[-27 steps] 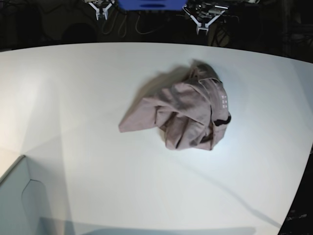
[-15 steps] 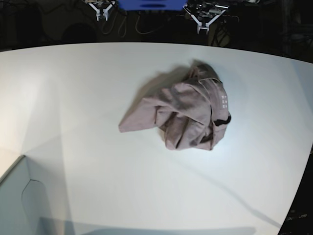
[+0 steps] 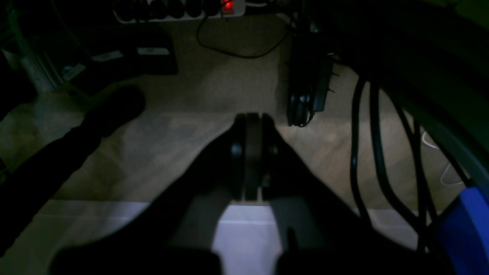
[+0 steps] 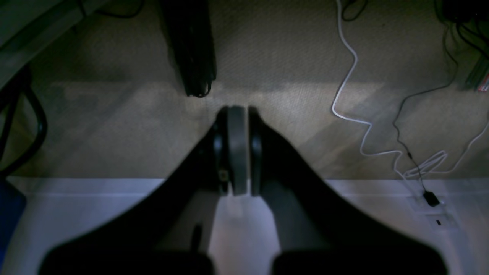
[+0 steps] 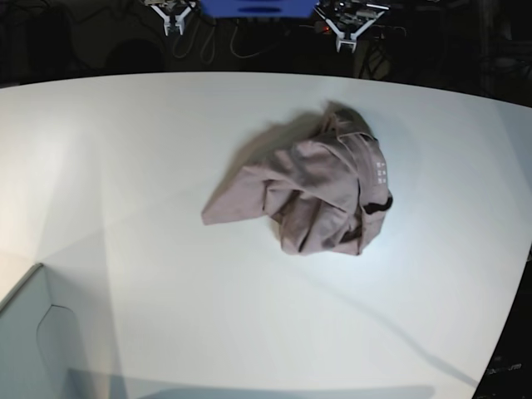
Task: Layout the t-shirt on the table in an organized manner, then fold the t-shirt properly
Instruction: 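Move both grippers from rest toward the crumpled pink t-shirt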
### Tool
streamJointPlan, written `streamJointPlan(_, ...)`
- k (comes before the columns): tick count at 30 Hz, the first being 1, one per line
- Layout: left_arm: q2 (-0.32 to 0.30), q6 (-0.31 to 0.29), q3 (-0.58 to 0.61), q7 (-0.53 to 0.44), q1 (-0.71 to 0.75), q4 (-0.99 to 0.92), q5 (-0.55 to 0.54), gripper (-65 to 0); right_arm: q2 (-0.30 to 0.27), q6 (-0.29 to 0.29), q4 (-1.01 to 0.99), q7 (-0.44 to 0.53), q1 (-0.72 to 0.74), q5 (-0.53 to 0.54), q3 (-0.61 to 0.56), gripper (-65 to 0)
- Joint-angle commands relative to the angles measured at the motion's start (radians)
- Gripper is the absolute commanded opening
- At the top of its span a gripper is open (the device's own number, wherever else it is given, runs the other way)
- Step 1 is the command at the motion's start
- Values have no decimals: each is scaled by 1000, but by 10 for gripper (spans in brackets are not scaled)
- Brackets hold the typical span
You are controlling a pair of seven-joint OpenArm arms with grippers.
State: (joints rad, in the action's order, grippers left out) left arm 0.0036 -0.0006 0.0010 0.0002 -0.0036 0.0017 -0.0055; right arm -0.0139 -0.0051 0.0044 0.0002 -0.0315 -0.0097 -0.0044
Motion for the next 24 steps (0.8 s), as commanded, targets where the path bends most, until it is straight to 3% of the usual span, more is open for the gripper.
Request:
streamJointPlan(1, -12, 4, 1, 1, 0, 2, 0, -650, -5, 15, -1, -1, -5, 6, -1, -650)
streamJointPlan(4, -21, 4, 1, -1, 32, 10, -1, -650, -28, 15, 15, 1, -29, 6, 5, -650)
streamJointPlan(7, -58, 3, -2, -1, 118, 139, -20, -650, -51, 15, 208, 1, -144, 6, 7, -650)
streamJointPlan(11, -107, 3, 6, 10, 351, 527, -104, -650, -70, 15, 606, -18, -373, 6, 7, -650)
streamJointPlan(16, -172, 3, 0, 10, 594, 992, -116, -650, -80, 15, 988, -95, -560, 6, 7, -650)
streamJointPlan(19, -208, 3, 0, 27, 683, 1211, -116, -650, -91, 15, 1196, -133, -649, 6, 7, -650)
streamJointPlan(24, -247, 3, -2, 156, 759, 1521, -116, -650, -111, 15, 1537, -187, -772, 6, 16, -650)
